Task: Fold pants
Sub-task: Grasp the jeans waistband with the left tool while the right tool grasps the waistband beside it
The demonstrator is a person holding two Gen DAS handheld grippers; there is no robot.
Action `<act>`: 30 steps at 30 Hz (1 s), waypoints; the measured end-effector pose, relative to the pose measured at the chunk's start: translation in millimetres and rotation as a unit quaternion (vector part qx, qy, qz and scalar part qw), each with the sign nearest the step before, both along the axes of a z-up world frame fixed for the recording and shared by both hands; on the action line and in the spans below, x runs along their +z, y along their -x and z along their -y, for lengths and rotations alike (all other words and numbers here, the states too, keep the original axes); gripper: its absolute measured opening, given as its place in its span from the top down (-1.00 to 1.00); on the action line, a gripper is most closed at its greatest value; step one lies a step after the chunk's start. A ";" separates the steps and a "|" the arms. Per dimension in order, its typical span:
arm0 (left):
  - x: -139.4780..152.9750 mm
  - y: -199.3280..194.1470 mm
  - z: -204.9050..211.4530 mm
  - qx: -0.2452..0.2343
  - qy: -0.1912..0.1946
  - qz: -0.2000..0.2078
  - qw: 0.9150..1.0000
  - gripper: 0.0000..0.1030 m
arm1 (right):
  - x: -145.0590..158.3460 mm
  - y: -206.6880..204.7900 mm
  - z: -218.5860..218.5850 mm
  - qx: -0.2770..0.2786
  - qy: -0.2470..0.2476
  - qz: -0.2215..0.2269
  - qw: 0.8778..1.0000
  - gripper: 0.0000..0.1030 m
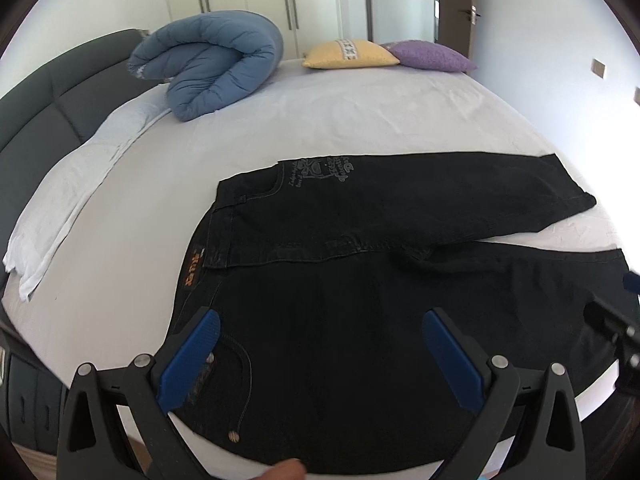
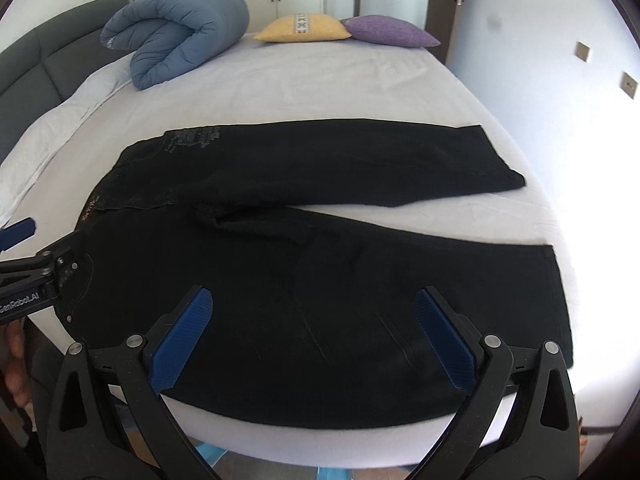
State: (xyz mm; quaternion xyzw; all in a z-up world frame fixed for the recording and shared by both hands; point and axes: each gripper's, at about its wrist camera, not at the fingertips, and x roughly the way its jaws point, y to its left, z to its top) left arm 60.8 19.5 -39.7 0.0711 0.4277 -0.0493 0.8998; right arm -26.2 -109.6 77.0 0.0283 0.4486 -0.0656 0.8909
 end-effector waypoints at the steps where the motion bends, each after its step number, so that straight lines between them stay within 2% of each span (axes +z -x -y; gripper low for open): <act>1: -2.0 -7.0 0.2 -0.006 -0.005 -0.002 1.000 -1.00 | 0.5 -6.8 2.0 0.004 -0.004 0.001 1.000 -1.00; 5: -3.3 -24.8 -1.0 -0.028 -0.034 0.051 0.998 -0.99 | 4.3 -49.2 11.8 0.033 -0.018 0.016 0.999 -1.00; 7: -8.2 -39.0 -3.7 -0.023 -0.054 0.037 0.998 -1.00 | 7.3 -72.8 18.0 0.050 -0.031 0.028 0.998 -1.00; 8: -13.2 -53.0 -6.3 -0.024 -0.057 0.011 0.998 -1.00 | 8.1 -88.4 23.8 0.060 -0.048 0.036 0.996 -1.00; 10: -17.9 -78.1 -16.9 -0.018 -0.034 -0.018 0.999 -1.00 | 10.5 -120.0 35.0 0.070 -0.083 0.041 0.993 -1.00; 12: -16.9 -108.4 -29.3 -0.032 -0.004 -0.014 0.999 -1.00 | 7.7 -153.8 45.3 0.083 -0.122 0.037 0.988 -1.00; 15: -18.4 -158.2 -37.0 -0.045 -0.046 0.007 0.998 -1.00 | 1.1 -201.3 58.8 0.095 -0.155 0.031 0.983 -1.00; 17: -21.0 -196.1 -40.0 -0.086 -0.048 0.000 0.995 -1.00 | -4.0 -228.6 61.8 0.117 -0.153 0.010 0.981 -1.00; 20: -30.6 -253.5 -40.8 -0.154 -0.063 -0.027 0.986 -1.00 | -13.2 -279.3 61.1 0.185 -0.146 -0.025 0.972 -1.00; 22: -40.0 -284.3 -41.9 -0.194 -0.068 -0.054 0.977 -1.00 | -19.2 -299.7 59.4 0.221 -0.130 -0.026 0.966 -0.99; 24: -53.0 -312.7 -40.5 -0.228 -0.091 -0.078 0.966 -1.00 | -25.3 -317.7 55.8 0.263 -0.113 -0.028 0.958 -0.95; 26: -65.7 -329.5 -42.1 -0.249 -0.099 -0.102 0.958 -1.00 | -33.9 -334.7 49.4 0.298 -0.085 -0.035 0.950 -0.81; 30: -96.5 -349.0 -45.5 -0.278 -0.101 -0.153 0.943 -1.00 | -51.0 -353.3 39.7 0.343 -0.080 -0.050 0.935 -0.56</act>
